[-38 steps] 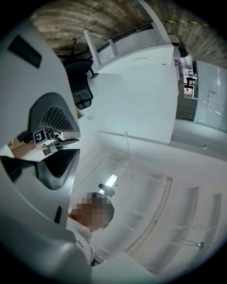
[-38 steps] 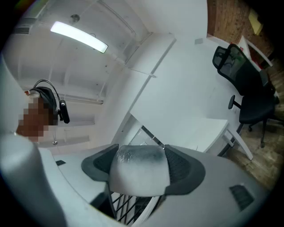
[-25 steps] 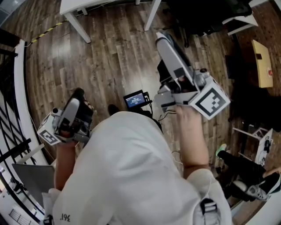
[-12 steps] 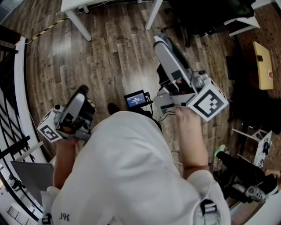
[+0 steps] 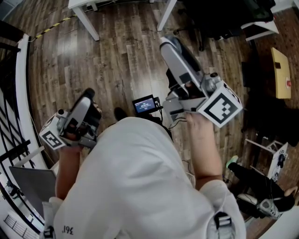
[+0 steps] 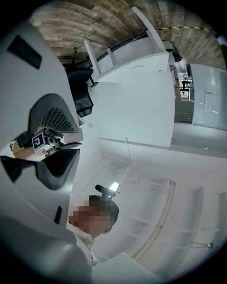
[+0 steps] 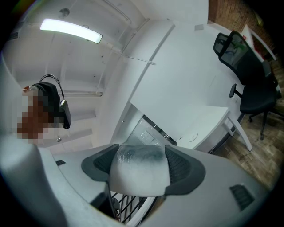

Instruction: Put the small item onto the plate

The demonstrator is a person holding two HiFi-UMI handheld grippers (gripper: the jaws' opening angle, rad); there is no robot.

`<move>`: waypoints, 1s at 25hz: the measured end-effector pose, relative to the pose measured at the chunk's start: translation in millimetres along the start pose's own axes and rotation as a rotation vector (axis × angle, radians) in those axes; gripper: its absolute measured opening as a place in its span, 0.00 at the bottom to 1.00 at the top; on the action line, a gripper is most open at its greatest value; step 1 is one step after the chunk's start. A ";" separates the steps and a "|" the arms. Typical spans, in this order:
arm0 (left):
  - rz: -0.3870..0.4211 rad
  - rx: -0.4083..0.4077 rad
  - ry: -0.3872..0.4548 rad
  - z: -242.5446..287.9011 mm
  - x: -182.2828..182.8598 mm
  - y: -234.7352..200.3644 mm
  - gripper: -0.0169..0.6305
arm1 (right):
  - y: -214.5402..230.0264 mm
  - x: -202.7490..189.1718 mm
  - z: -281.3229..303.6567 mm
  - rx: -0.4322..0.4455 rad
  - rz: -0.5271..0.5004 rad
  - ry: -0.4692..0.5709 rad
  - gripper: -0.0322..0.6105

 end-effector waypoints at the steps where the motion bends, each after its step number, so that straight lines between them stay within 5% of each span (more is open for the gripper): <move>1: 0.001 -0.004 0.002 1.6 0.2 1.6 0.20 | 0.0 -0.6 0.4 0.001 0.001 -0.003 0.54; 25: -0.008 -0.009 -0.015 -5.2 -10.5 6.2 0.20 | -7.5 -17.4 -16.8 -0.031 0.000 -0.032 0.54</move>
Point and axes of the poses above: the fingertips, and each gripper's own axes: z forward along the fingers, y to its right, x out of its top, the point moved 2 cm from there along -z, backward along the fingers, and after that the axes turned 9 degrees about -z, right-handed, at the moved point
